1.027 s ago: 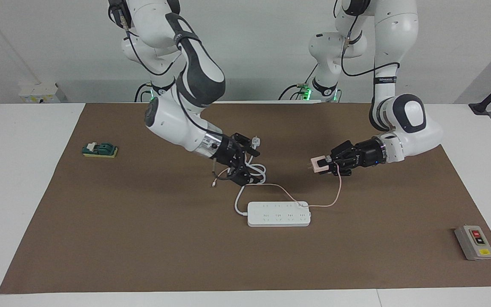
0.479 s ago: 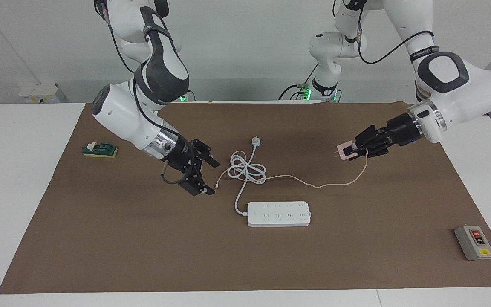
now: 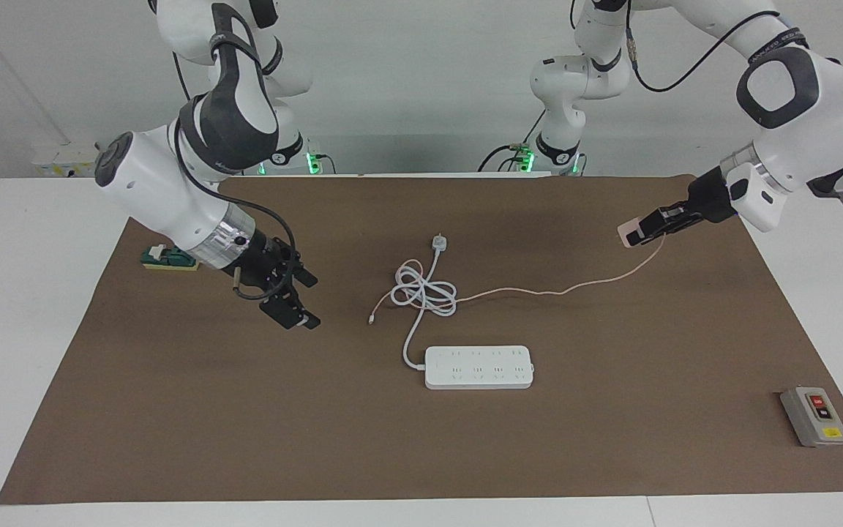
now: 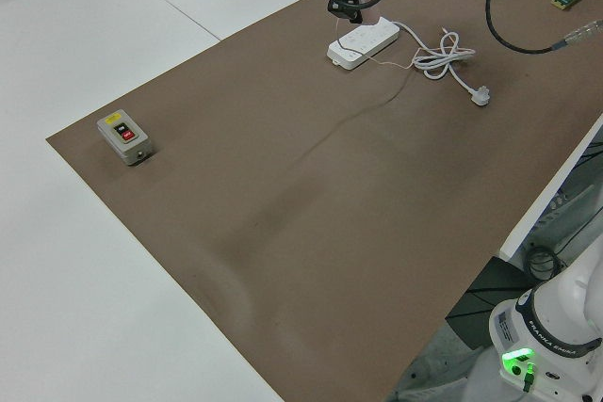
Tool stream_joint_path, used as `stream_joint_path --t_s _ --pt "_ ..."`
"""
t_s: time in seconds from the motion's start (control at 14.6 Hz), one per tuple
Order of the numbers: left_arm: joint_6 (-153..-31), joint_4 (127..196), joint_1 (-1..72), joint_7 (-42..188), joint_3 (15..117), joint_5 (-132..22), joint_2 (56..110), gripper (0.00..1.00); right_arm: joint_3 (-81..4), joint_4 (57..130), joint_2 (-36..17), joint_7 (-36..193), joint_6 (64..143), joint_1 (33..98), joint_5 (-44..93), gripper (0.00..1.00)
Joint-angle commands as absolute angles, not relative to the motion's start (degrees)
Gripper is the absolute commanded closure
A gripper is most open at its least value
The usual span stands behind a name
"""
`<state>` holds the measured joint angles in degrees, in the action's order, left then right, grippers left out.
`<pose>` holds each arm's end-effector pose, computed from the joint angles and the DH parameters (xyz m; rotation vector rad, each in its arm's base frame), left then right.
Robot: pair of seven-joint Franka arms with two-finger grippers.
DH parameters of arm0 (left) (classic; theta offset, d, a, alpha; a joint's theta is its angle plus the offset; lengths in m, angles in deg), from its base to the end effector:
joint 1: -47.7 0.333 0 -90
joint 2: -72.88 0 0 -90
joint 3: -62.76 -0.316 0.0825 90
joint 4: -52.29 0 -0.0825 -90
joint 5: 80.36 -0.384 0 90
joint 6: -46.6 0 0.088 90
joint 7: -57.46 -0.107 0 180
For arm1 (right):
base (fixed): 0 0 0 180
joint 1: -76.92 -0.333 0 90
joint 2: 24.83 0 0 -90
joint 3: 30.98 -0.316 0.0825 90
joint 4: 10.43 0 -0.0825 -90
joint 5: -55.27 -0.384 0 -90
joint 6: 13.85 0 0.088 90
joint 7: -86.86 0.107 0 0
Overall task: Plug charger into power strip
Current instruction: 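Pull the plug away with the left gripper while the right gripper withdraws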
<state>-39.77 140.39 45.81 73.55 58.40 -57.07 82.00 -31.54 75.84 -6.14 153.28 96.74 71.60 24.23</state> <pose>0.5917 -0.0222 0.5527 2.7145 0.4617 -0.3243 0.6652 0.1035 0.4983 -2.1665 1.5250 0.3102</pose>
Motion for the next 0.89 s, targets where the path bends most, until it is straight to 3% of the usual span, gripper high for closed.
stream_joint_path --t_s 0.0,0.48,0.82 --pt "-37.2 139.6 45.0 78.6 59.0 -62.6 80.4 1.00 -32.1 76.7 -7.8 144.1 94.3 72.1 30.5 0.00" --pt "-39.2 139.7 40.1 81.3 59.7 -74.5 78.8 1.00 -32.0 76.8 -10.6 111.4 88.8 73.8 43.8 0.00" --pt "-39.1 139.7 39.8 95.9 59.2 -68.1 79.8 1.00 -32.0 77.5 -15.7 92.6 85.0 74.5 51.7 0.00"
